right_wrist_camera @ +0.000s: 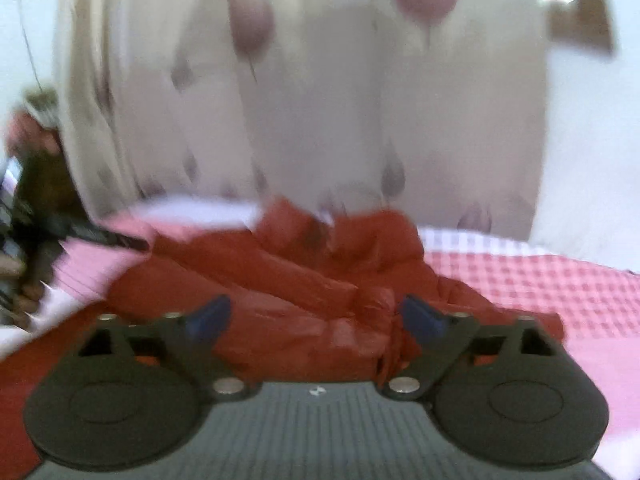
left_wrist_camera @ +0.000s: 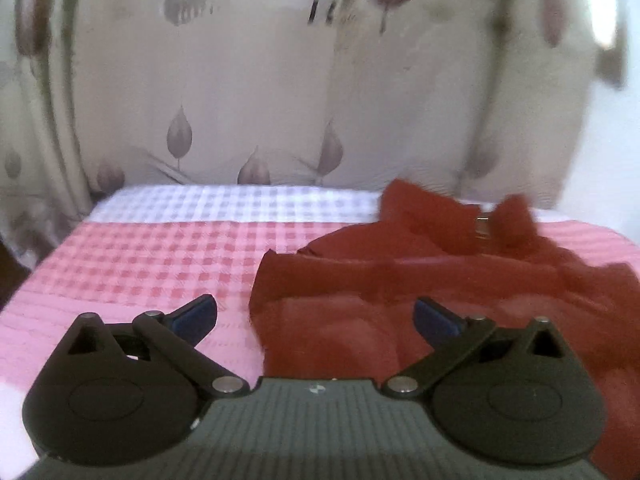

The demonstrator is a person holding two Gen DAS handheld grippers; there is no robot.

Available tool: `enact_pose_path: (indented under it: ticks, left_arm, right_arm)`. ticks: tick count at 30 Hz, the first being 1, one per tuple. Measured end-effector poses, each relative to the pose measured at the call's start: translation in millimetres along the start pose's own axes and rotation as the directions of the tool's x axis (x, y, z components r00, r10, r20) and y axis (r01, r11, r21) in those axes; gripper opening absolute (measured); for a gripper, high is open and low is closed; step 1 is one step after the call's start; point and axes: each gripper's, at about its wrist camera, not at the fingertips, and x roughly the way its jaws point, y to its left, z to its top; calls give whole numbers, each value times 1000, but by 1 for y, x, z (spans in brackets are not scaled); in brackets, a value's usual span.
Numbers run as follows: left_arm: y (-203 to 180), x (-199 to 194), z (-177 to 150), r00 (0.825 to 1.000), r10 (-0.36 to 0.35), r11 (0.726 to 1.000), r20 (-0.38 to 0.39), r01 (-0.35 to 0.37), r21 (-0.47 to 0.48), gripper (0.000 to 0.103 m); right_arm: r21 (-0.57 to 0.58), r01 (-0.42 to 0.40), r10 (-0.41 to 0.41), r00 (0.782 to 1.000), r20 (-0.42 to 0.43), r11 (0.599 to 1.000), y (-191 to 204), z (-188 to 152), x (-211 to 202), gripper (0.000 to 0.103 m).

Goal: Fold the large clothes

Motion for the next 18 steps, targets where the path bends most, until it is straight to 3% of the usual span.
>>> enact_pose_path:
  ticks: [4, 10, 14, 18]
  left_arm:
    - [3, -75, -42, 998, -65, 998, 18, 65, 16, 103]
    - [27, -147, -115, 993, -117, 993, -25, 117, 5, 103]
    - [43, -168, -153, 976, -205, 975, -66, 199, -97, 103]
    - [49, -160, -185, 940, -293, 942, -176, 253, -219, 103]
  right_arm:
    - [140, -58, 51, 997, 55, 988, 1, -44, -109, 95]
    - [246, 51, -41, 998, -45, 968, 5, -132, -218, 95]
    - [301, 77, -53, 995, -87, 950, 13, -169, -244, 95]
    - [371, 47, -14, 996, -92, 927, 14, -180, -233, 95]
